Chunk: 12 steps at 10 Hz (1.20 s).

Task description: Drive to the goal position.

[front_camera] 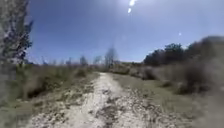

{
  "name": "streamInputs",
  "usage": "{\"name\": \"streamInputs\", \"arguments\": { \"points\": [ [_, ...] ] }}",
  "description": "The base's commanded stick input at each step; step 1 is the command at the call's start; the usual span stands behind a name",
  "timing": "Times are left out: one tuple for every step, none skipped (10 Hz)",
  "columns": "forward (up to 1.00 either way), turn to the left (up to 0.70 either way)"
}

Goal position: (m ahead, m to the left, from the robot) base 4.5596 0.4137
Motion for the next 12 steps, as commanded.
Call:
{"name": "streamInputs", "arguments": {
  "points": [
    [0.70,0.00],
    [0.70,0.00],
    [0.70,0.00],
    [0.70,0.00],
    [0.70,0.00],
    [0.70,0.00],
    [0.70,0.00],
    [0.70,0.00],
    [0.70,0.00],
    [0.70,0.00],
    [0.70,0.00],
    [0.70,0.00]
  ]
}}
